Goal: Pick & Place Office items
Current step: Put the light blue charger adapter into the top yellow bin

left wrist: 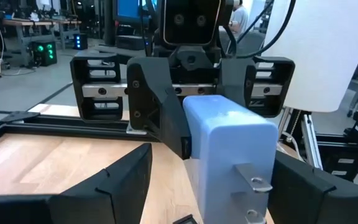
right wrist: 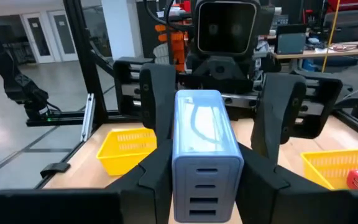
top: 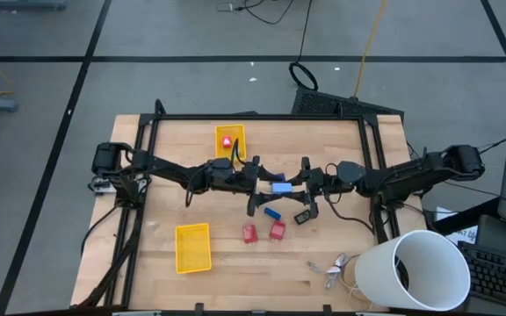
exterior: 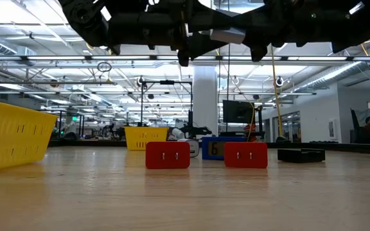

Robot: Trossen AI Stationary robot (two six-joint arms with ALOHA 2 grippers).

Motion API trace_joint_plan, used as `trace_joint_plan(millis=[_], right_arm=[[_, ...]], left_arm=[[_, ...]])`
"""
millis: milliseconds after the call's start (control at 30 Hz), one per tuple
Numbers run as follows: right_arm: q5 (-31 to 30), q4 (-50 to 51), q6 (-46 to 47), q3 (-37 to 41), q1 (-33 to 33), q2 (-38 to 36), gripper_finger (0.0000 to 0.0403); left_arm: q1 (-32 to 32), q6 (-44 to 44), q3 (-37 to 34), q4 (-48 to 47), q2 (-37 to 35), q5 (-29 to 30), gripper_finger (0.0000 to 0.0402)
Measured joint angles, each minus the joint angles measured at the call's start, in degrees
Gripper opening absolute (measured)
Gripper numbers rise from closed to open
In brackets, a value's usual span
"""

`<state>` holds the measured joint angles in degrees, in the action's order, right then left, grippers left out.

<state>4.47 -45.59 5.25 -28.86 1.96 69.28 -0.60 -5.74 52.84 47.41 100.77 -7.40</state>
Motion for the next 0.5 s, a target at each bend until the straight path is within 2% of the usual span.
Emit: trace_joint_plan(millis=[500], right_arm=[[0.0, -2.9, -1.0, 0.0, 0.0, 0.0, 0.0123]], left_arm=[[0.0, -0.7, 0.0, -0.3, 0.0, 0.0, 0.0268]])
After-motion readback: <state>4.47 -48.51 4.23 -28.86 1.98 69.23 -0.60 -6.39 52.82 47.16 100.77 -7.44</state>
